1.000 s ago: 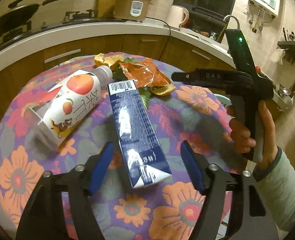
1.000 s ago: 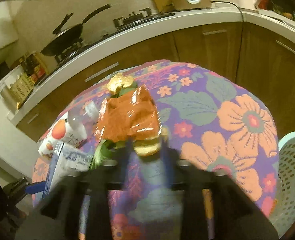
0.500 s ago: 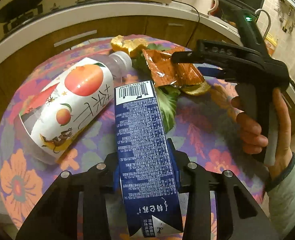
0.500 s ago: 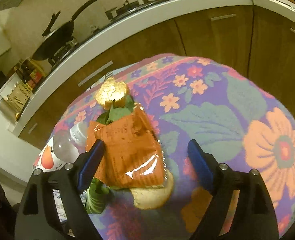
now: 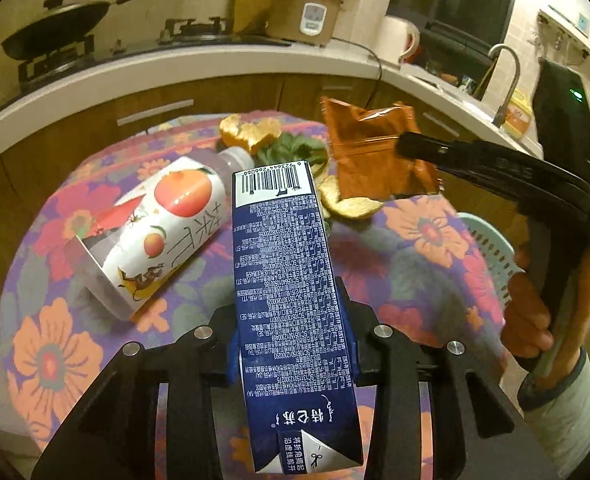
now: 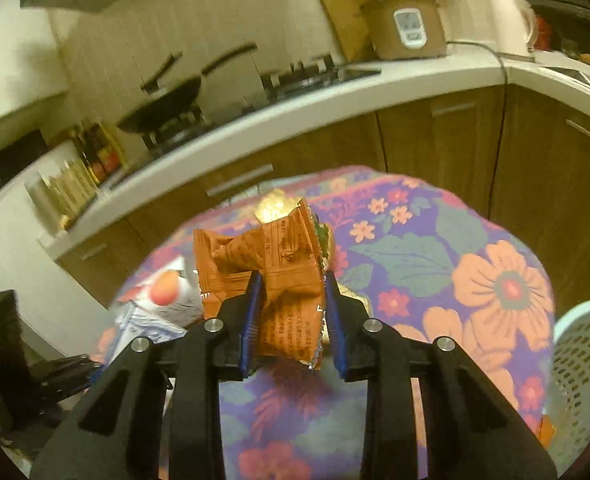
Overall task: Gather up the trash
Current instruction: 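Carry the carton and chip bag to the blue basket and release them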
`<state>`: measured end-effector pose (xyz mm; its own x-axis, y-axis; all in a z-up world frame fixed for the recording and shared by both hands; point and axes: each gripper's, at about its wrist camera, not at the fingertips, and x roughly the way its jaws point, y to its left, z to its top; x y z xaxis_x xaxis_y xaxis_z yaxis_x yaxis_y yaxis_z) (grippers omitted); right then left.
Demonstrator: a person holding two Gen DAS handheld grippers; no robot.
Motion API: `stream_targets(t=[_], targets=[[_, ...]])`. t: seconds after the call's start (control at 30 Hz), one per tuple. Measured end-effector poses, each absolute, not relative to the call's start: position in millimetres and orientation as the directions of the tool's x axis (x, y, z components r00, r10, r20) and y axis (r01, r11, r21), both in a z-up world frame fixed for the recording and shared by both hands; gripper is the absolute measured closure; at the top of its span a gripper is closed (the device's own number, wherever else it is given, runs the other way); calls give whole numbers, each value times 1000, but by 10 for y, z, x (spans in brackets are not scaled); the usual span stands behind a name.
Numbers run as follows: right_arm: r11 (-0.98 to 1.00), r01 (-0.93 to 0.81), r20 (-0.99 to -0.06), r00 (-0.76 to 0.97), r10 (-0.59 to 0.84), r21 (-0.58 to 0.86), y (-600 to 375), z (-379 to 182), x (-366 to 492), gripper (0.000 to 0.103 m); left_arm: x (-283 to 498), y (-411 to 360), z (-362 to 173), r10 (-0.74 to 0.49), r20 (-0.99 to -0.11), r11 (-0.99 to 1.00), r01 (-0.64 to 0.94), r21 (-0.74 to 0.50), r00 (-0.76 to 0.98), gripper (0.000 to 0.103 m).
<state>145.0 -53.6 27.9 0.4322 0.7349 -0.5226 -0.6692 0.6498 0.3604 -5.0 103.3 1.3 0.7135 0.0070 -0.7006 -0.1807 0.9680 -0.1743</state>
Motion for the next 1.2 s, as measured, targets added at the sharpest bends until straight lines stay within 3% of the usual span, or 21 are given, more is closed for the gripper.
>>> stream_targets(t=[0.2, 0.5, 0.8, 0.97, 1.2], targets=[[700, -620, -482, 521, 705, 354, -1093, 433, 1243, 76, -30, 780, 229, -50, -645, 978, -92, -185, 763, 68], [826, -433, -491, 664, 563, 361, -2220, 290, 1221, 76, 460, -135, 343, -213, -613, 973, 105, -208, 761, 68], [923, -169, -602, 715, 357, 347, -3162, -226, 1380, 76, 1180, -1089, 171, -317, -651, 948, 245, -203, 690, 68], [931, -39, -683, 669, 294, 362, -3466, -665, 1566, 76, 1518, -1463, -28, -335, -691, 940, 276, -200, 640, 68], [930, 15, -726, 629, 277, 368, -3577, -903, 1745, 68, 1810, -1765, -277, -350, -732, 931, 300, -207, 584, 67]])
